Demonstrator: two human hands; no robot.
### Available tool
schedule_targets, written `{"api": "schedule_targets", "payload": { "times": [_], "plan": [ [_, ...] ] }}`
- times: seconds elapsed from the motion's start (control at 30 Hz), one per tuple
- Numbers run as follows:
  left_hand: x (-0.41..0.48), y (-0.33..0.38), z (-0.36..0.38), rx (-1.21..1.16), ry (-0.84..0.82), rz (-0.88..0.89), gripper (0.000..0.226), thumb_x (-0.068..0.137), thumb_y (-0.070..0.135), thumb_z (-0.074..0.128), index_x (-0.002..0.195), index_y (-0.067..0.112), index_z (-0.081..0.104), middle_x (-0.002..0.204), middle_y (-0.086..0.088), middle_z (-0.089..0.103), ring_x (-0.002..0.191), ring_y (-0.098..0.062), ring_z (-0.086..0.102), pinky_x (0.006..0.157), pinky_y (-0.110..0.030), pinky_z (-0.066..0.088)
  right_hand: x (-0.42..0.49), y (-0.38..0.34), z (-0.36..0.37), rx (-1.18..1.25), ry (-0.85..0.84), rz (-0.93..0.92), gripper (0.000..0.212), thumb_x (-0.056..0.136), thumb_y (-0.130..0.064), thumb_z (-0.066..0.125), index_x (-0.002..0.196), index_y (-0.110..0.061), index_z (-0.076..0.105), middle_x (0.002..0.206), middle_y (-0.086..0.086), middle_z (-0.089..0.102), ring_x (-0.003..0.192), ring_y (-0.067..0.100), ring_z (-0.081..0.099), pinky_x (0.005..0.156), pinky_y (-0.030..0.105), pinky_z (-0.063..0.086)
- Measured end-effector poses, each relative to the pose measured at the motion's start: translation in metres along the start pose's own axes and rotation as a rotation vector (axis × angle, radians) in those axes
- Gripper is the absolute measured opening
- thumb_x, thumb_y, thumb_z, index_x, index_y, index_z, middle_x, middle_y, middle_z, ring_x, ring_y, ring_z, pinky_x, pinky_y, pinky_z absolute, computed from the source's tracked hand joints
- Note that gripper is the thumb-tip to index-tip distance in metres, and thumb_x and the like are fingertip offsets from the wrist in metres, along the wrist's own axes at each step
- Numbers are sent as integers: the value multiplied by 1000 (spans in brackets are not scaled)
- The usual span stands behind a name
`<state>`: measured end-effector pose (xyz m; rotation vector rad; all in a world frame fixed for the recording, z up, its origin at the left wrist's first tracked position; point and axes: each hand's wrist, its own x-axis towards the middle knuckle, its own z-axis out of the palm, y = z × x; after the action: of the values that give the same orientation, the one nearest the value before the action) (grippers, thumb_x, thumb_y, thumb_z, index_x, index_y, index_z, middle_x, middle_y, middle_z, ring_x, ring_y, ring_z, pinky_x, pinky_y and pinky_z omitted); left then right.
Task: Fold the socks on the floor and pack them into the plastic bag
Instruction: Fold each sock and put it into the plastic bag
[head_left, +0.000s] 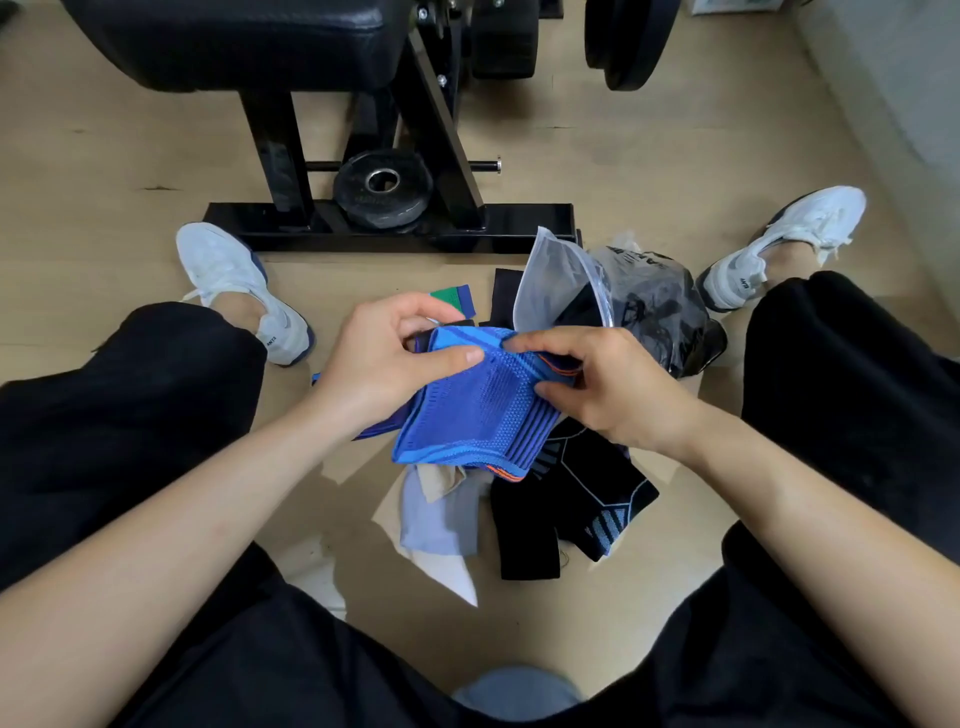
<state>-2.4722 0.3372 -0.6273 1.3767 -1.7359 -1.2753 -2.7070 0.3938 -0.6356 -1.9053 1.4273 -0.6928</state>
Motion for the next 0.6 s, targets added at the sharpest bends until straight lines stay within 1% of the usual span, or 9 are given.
{"api": "schedule_targets", "payload": {
  "times": [0.07, 0.1, 0.2, 0.27, 0.33, 0.37, 0.43, 0.5, 0.6],
  "plan": [
    [-3, 3, 0, -12, -66, 4, 37, 70, 13, 91, 98, 26, 71, 90, 11, 78, 79, -8, 66, 74, -23, 52, -1, 1, 1, 80, 18, 70, 46, 86, -5, 72, 129, -19, 65, 112, -8, 72, 92, 8, 69, 88, 26, 55],
    [-4, 4, 1, -2, -93, 16, 40, 70, 9, 90, 100, 24, 70, 90, 9, 77, 78, -5, 66, 72, -18, 51, -2, 1, 1, 156, 20, 105, 45, 87, -4, 71, 129, -17, 65, 108, -4, 73, 86, 9, 70, 85, 31, 57],
    [-7, 6, 5, -8, -117, 44, 45, 67, 5, 91, 103, 18, 68, 95, 7, 72, 77, 3, 64, 71, -11, 47, -1, -4, 5, 452, 40, 207, 41, 89, 2, 68, 129, -10, 63, 106, 4, 72, 79, 6, 69, 70, 30, 61],
    [-10, 5, 9, -48, -111, 57, 47, 63, 10, 95, 100, 19, 67, 97, 3, 72, 82, -2, 67, 72, -14, 50, -1, -7, 10, 621, 50, 257, 40, 90, 2, 68, 128, -9, 62, 113, 9, 71, 88, 14, 70, 71, 34, 62],
    [-13, 6, 14, -52, -108, 73, 48, 59, 20, 95, 97, 25, 66, 99, 2, 73, 85, -10, 70, 72, -22, 57, -2, -9, 14, 732, 46, 285, 38, 91, -2, 68, 128, -9, 62, 118, 14, 69, 98, 25, 70, 80, 42, 61],
    [-15, 6, 17, -61, -117, 85, 46, 59, 21, 93, 96, 26, 66, 98, 3, 73, 84, -11, 70, 72, -25, 59, -2, -11, 15, 780, 41, 296, 36, 92, -6, 68, 127, -9, 62, 119, 14, 69, 101, 29, 70, 84, 45, 60],
    [-17, 6, 20, -92, -154, 112, 41, 64, 19, 88, 99, 26, 70, 98, 5, 72, 86, -11, 70, 76, -28, 61, -3, -12, 14, 849, 29, 296, 36, 91, -16, 71, 125, -10, 63, 114, 11, 71, 100, 29, 70, 88, 46, 59],
    [-17, 5, 19, -96, -217, 157, 36, 73, 14, 82, 107, 24, 74, 108, 1, 70, 97, -19, 69, 84, -32, 61, -4, -13, 11, 864, 36, 280, 40, 86, -25, 74, 122, -11, 64, 107, 6, 71, 97, 23, 70, 87, 42, 59],
    [-17, 5, 16, -71, -303, 204, 37, 80, 9, 71, 111, 29, 73, 122, 3, 68, 109, -21, 67, 87, -28, 58, -4, -9, 11, 789, 101, 256, 39, 82, -18, 79, 117, -10, 64, 104, 4, 70, 93, 18, 68, 82, 36, 58]
  ]
}}
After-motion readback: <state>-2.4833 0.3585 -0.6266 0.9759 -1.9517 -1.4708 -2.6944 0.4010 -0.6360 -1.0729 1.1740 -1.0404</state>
